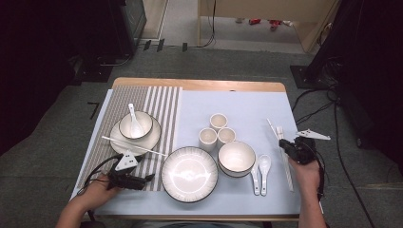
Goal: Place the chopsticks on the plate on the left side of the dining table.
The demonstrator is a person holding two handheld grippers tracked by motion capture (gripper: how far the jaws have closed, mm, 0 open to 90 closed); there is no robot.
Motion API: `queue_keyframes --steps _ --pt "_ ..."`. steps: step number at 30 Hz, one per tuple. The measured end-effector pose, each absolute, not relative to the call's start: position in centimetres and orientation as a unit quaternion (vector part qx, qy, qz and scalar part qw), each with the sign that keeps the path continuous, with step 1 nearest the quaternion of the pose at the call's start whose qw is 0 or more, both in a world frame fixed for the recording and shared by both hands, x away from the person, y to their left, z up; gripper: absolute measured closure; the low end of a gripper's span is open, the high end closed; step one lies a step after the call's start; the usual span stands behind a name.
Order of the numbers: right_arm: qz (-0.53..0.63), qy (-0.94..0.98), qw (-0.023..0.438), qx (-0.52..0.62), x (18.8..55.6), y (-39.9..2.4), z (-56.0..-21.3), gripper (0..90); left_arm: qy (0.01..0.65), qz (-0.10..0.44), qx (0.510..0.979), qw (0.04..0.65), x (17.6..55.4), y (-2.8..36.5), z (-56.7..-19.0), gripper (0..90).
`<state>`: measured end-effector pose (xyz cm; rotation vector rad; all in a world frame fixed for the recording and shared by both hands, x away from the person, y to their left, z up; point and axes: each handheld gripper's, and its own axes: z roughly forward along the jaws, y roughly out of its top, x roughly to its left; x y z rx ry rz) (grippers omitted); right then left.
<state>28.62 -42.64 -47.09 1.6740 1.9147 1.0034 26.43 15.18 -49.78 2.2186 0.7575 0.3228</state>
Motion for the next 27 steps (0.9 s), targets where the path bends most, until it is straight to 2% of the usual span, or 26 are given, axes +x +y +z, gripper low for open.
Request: queue_keyframes --steps 27 --pt "0.363 0.712 0.178 0.574 29.0 -40.5 -46.5 85.2 0.296 0.126 0.868 0.378 26.4 15.2 -49.8 17.5"
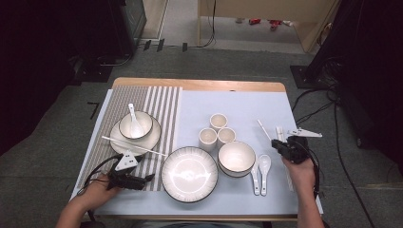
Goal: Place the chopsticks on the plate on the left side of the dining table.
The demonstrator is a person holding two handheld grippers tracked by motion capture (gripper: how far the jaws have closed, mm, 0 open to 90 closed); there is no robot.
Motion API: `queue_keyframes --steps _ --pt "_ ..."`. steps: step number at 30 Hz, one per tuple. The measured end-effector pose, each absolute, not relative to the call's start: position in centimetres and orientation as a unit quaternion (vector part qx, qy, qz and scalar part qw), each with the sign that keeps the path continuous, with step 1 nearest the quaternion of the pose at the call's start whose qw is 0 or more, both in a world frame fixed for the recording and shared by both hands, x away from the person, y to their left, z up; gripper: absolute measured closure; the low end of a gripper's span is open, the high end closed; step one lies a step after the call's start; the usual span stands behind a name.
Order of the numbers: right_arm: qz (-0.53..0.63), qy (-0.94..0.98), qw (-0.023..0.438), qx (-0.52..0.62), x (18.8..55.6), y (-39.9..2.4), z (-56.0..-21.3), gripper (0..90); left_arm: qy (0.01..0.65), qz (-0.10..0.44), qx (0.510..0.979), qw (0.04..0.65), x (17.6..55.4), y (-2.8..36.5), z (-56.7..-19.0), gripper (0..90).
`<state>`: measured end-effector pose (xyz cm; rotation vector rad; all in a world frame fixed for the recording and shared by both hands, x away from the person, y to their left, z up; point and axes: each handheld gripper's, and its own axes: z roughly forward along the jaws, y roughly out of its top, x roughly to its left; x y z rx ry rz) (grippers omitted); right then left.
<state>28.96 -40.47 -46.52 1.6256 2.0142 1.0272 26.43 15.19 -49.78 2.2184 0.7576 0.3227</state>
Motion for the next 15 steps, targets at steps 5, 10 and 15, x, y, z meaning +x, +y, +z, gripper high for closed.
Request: queue_keyframes --steps 5,10,15 --pt "0.364 0.717 0.175 0.569 29.0 -40.0 -46.4 85.2 0.296 0.126 0.868 0.378 26.4 15.2 -49.8 17.5" --pt "0.365 0.721 0.170 0.563 29.1 -39.7 -46.2 85.2 0.297 0.126 0.868 0.378 26.4 15.2 -49.8 17.5" --pt "0.368 0.726 0.168 0.556 29.3 -39.3 -46.0 85.2 0.297 0.126 0.868 0.378 26.4 15.2 -49.8 17.5"
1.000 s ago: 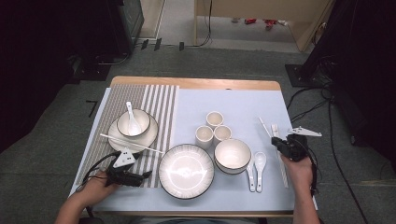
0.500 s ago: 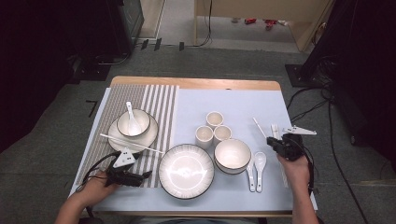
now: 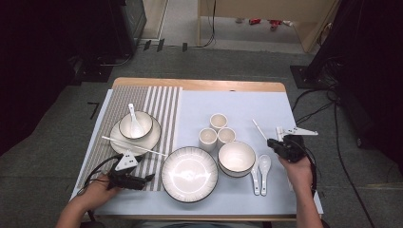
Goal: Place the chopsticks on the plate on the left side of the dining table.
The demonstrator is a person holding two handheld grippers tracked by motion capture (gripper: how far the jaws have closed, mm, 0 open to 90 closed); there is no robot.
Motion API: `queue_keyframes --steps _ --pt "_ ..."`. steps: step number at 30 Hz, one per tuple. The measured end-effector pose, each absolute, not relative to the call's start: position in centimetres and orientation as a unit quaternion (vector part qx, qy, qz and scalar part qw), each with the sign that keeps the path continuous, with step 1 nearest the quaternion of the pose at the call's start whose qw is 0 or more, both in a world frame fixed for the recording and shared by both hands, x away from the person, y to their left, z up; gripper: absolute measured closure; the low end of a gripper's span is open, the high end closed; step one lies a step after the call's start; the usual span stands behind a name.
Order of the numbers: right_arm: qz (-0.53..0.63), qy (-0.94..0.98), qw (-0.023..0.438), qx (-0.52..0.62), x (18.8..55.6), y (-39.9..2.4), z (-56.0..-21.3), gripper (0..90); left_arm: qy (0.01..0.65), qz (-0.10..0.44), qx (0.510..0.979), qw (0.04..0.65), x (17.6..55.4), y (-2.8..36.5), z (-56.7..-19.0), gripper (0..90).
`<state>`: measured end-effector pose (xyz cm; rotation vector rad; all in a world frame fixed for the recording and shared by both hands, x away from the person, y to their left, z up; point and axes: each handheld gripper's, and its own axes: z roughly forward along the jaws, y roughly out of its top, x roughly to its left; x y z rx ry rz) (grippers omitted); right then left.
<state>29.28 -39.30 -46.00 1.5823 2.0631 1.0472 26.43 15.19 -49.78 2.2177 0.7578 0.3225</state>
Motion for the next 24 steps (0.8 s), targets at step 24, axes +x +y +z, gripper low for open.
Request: queue_keyframes --steps 24 --pt "0.380 0.742 0.162 0.528 29.8 -37.5 -44.6 85.2 0.296 0.126 0.868 0.378 26.4 15.2 -49.8 17.5"
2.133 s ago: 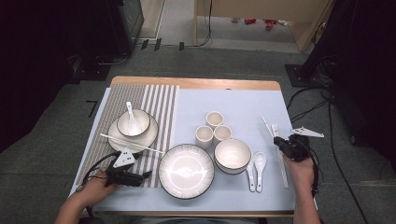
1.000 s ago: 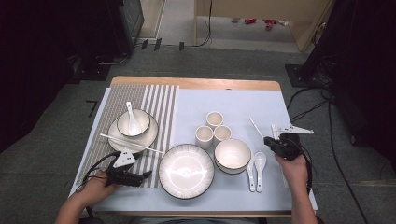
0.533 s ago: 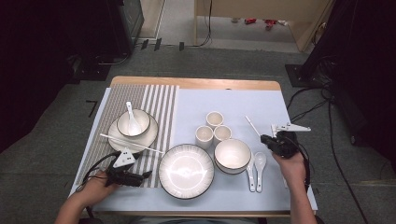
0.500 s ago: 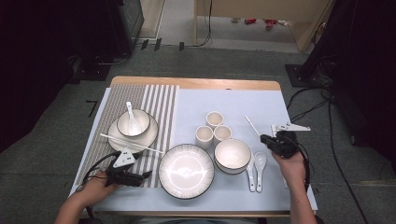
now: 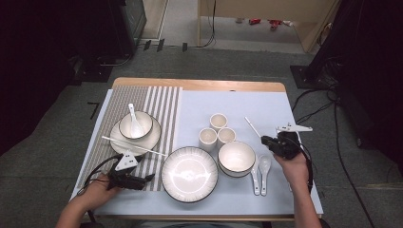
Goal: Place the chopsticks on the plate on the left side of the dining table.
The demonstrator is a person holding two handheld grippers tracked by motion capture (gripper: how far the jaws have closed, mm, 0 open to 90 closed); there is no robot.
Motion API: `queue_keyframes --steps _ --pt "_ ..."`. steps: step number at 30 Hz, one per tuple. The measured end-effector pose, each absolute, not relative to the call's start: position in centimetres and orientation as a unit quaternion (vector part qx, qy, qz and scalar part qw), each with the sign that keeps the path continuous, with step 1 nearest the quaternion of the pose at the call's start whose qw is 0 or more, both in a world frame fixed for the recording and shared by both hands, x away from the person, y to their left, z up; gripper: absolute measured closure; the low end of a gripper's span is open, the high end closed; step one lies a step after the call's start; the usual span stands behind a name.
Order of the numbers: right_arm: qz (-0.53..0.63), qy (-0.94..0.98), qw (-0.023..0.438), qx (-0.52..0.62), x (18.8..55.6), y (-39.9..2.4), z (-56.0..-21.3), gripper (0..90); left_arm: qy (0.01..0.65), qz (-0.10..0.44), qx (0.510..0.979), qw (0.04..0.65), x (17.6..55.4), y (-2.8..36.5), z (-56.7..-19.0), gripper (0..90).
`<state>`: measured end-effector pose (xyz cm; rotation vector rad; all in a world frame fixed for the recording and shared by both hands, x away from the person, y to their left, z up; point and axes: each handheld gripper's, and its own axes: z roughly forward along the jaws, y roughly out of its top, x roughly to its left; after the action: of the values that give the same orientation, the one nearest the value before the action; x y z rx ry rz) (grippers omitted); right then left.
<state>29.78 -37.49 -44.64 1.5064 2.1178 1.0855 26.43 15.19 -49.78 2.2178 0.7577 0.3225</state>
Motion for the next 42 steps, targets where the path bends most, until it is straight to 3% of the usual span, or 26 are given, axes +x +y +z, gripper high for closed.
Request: queue_keyframes --steps 42 --pt "0.399 0.764 0.157 0.482 29.5 -35.2 -40.4 85.2 0.296 0.126 0.868 0.378 26.4 15.2 -49.8 17.5"
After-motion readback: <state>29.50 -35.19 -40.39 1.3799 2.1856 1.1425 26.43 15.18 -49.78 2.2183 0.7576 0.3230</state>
